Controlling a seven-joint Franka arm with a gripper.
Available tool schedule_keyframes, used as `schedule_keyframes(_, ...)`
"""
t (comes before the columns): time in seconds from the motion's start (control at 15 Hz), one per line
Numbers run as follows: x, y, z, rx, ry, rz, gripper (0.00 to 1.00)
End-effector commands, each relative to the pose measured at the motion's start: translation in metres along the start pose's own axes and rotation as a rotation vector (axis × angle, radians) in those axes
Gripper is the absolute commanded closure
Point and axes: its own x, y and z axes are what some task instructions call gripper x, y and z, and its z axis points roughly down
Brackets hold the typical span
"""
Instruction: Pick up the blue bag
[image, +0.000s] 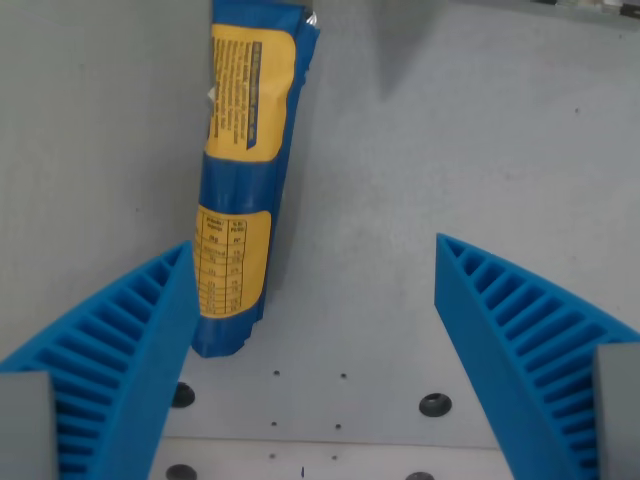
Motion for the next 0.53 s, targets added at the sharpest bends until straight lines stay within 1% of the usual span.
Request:
schedule_keyframes(0.07,-0.0030,-0.0012,0.0029,0.001,0.087,-0.024,1.00)
schedule_keyframes(0.4,-0.0030,-0.0012,0.0029,0.001,0.087,-0.024,1.00)
schedule_keyframes(0.53,-0.0035,-0.0012,-0.0004,0.001,0.087,-0.024,1.00)
